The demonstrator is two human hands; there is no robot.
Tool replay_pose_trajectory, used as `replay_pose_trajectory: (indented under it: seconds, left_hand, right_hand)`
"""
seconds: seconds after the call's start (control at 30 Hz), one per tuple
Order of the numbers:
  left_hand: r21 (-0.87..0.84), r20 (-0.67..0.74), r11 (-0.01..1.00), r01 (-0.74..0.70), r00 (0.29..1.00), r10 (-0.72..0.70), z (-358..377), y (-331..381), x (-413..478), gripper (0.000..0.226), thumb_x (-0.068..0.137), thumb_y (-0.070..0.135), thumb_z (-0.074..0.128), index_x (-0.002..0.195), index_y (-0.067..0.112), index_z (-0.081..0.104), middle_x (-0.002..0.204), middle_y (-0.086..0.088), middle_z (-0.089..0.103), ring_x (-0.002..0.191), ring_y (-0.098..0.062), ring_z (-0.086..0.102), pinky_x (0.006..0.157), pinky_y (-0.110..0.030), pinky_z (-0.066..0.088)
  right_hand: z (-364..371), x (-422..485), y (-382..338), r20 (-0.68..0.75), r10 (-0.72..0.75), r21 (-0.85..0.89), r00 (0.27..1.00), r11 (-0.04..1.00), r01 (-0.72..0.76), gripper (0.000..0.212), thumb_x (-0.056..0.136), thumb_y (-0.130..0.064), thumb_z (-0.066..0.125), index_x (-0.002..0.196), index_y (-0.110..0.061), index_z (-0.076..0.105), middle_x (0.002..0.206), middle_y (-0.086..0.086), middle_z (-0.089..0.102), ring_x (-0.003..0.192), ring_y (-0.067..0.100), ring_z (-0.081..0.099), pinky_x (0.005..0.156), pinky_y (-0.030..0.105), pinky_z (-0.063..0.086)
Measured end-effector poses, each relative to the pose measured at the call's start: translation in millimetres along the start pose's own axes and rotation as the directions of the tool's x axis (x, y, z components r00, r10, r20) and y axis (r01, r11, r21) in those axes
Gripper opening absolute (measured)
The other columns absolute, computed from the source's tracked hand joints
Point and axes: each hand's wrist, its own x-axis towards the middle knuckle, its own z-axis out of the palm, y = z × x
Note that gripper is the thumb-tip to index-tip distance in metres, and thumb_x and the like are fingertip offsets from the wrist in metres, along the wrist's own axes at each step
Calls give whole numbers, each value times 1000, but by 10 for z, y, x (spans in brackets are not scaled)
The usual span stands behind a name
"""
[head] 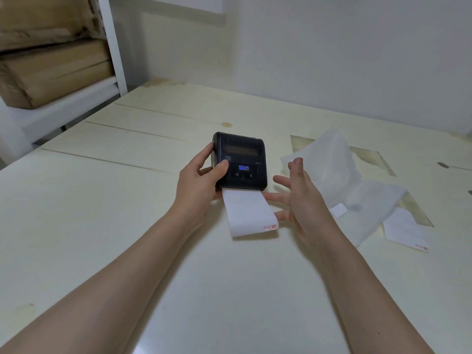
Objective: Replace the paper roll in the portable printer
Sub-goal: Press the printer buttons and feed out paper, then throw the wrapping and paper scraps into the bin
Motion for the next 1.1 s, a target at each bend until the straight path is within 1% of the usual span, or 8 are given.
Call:
replay_pose_trajectory:
  seconds: [0.17, 0.3, 0.4, 0.5, 0.7, 0.87, 1.0, 1.1]
  left_hand:
    - [105, 16, 994, -19, 1000, 17, 2, -31, 20, 51, 94, 18, 63, 140, 36, 50, 105, -9, 76, 96, -23, 74, 88, -43, 59]
    - [387, 5, 916, -102, 994, 108, -43, -103, 81, 52, 91, 42, 57, 142, 44, 45, 103, 0, 77, 98, -20, 71, 94, -48, 54]
    - [576, -2, 810, -112, 990, 139, -97, -109, 132, 53, 85, 53, 49, 138, 50, 47, 111, 9, 74, 107, -12, 67, 94, -41, 51]
    - [646, -17, 756, -106, 988, 153, -127, -132, 177, 46, 94, 42, 50, 140, 42, 50, 116, 7, 72, 114, -16, 62, 94, -36, 48]
    - [708, -63, 694, -136, 965, 253, -89, -162, 95, 51, 95, 34, 55, 145, 28, 46, 130, 1, 64, 132, -24, 45, 95, -28, 37]
    - [834, 91, 427, -350, 850, 519, 241, -79, -120, 51, 86, 33, 53, 137, 25, 55, 126, -1, 64, 119, -30, 51, 98, -27, 28]
    - [806, 225, 381, -452, 831, 509, 657, -61, -346, 46, 84, 32, 55, 129, 28, 62, 123, 4, 65, 119, -27, 52, 92, -34, 34]
    - [782, 329, 358, -509, 827, 456, 969, -153, -500, 39, 89, 28, 61, 128, 30, 63, 124, 4, 65, 121, -25, 49, 93, -32, 27]
  right_hand:
    - [8, -18, 14, -37, -24, -98, 999, 995, 20, 58, 96, -62, 26, 146, -34, 31, 131, -4, 50, 71, -2, 73, 55, 30, 57]
    - [20, -23, 13, -65, -50, -137, 997, 990, 41, 54, 98, -58, 28, 144, -31, 34, 125, -2, 53, 68, 0, 72, 53, 32, 57]
    - [19, -39, 5, -88, -50, -156, 995, 987, 36, 51, 98, -58, 30, 141, -31, 38, 122, -3, 56, 75, 10, 72, 58, 41, 62]
    - [19, -68, 8, -101, -68, -193, 993, 980, 47, 46, 99, -57, 32, 136, -33, 44, 117, -7, 59, 66, 13, 69, 66, 52, 61]
    - [3, -161, 10, -117, -166, -222, 979, 965, 138, 41, 101, -44, 39, 136, -26, 49, 116, -5, 63, 88, 12, 68, 48, 26, 54]
    - [-186, -247, 12, -167, -220, -199, 961, 962, 186, 30, 101, -30, 48, 129, -23, 56, 104, -8, 69, 92, 9, 67, 49, 20, 51]
    - [-590, -281, 39, -424, -331, -332, 843, 923, 195, 26, 96, -27, 51, 119, -24, 63, 105, -7, 73, 95, 14, 67, 78, 39, 56]
    - [-1029, -288, 96, -624, -341, -443, 703, 896, 41, 30, 95, -21, 50, 124, -18, 59, 116, -1, 67, 104, 21, 61, 79, 31, 43]
